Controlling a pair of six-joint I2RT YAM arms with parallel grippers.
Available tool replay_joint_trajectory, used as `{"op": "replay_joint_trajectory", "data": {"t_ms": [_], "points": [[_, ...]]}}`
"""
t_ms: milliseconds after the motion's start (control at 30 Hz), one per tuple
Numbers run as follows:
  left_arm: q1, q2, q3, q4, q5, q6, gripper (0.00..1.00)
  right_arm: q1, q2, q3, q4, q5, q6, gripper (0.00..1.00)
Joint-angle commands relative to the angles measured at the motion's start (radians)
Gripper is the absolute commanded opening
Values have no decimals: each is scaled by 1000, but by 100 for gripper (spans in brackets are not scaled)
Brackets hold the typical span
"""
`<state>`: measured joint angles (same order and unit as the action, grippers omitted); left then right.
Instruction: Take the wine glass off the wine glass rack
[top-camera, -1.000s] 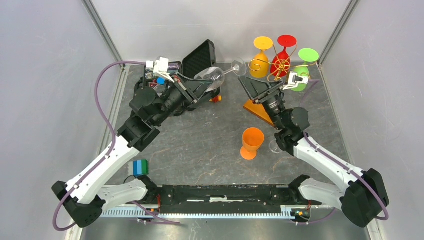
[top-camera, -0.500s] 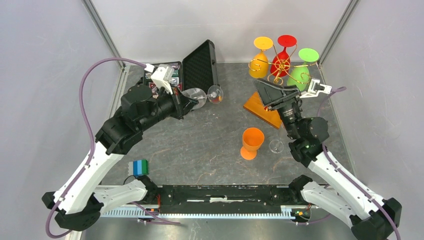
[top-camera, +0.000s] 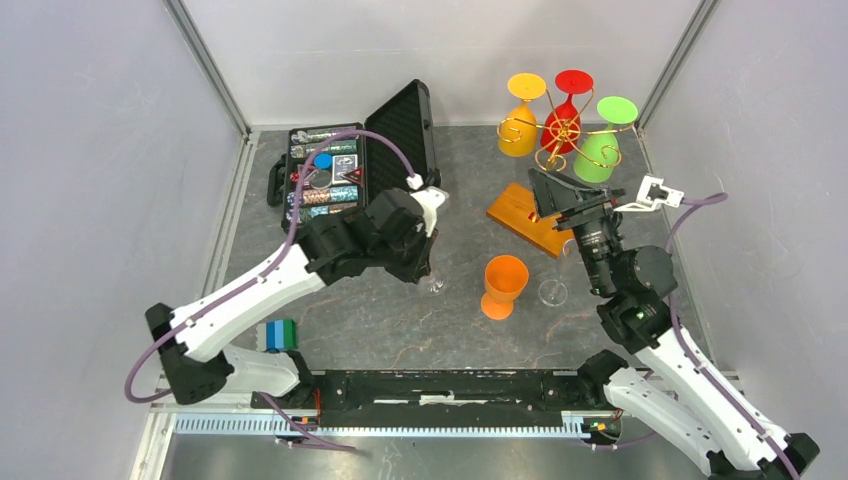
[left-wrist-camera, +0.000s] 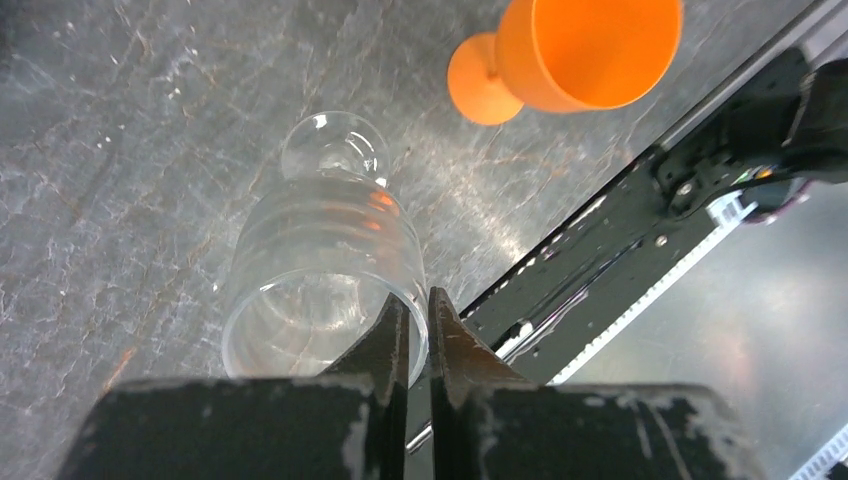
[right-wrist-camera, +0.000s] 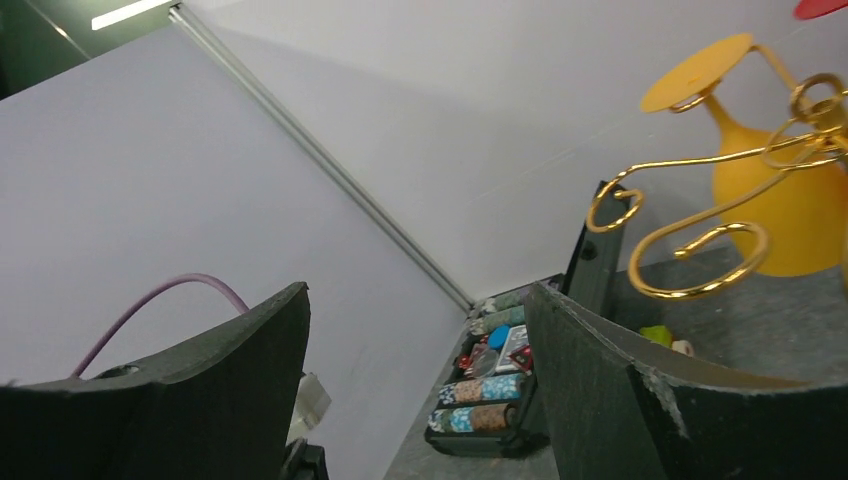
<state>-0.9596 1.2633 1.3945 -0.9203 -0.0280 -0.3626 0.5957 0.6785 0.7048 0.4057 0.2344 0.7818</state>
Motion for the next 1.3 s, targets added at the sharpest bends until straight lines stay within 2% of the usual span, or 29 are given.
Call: {"op": "replay_joint_trajectory", "data": {"t_ms": [0,167,400,867,967,1167,1267], "points": [[-52,56,67,-23,-62,60,2,4,-58,32,-119,126,-123,82],[-113,145,66,-12,-114,88,2,4,-114,55,-201,232,-197,82],[-165,244,95,-13,-95,100,2,4,-177,67,-273,345,-247,82],[-184,317,114,-2,-53,116,2,4,-197,50,-281,366,-237,82],[-183,313,118,-1,-38,114,12,4,-195,49,-285,365,-234,82],[-184,296,115,24,7,116,22,4,-205,44,-286,366,-225,82],[-183,290,122,24,-6,122,31,4,-208,44,-290,368,-225,82]]}}
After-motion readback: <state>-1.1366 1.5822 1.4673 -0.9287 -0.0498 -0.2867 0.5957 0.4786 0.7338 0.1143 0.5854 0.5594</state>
